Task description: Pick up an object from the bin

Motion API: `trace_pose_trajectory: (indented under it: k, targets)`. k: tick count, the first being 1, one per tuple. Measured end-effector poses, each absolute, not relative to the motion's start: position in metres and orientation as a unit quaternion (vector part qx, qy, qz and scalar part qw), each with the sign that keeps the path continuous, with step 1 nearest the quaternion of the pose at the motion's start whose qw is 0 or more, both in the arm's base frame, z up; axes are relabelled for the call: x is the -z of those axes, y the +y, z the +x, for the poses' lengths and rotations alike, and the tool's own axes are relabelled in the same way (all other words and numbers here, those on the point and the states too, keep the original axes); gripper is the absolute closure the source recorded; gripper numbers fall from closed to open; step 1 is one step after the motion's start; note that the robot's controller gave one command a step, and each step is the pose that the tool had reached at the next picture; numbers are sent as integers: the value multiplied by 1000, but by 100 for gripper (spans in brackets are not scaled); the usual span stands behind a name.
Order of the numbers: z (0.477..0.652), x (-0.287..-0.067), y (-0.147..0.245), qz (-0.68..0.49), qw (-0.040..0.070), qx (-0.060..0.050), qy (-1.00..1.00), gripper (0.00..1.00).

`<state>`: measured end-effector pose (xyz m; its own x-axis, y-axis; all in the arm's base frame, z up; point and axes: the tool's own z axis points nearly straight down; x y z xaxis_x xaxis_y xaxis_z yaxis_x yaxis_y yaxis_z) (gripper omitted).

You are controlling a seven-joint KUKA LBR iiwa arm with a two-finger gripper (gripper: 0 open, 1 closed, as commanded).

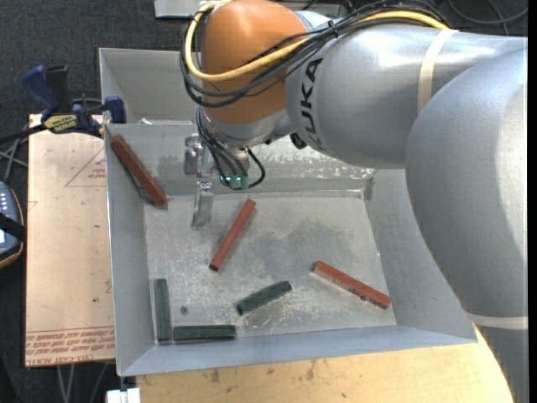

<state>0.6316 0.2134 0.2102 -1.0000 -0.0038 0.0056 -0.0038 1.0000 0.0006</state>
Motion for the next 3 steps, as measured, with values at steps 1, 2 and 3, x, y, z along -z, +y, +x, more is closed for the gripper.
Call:
trace_pose_trajectory:
  k: [1, 2, 3]
  targets:
    - [634, -215, 213, 0, -1, 1, -1000, 0]
    - [631, -170, 188, 43, -3, 1, -999, 0]
    - [638, -104, 164, 71, -3, 1, -997, 0]
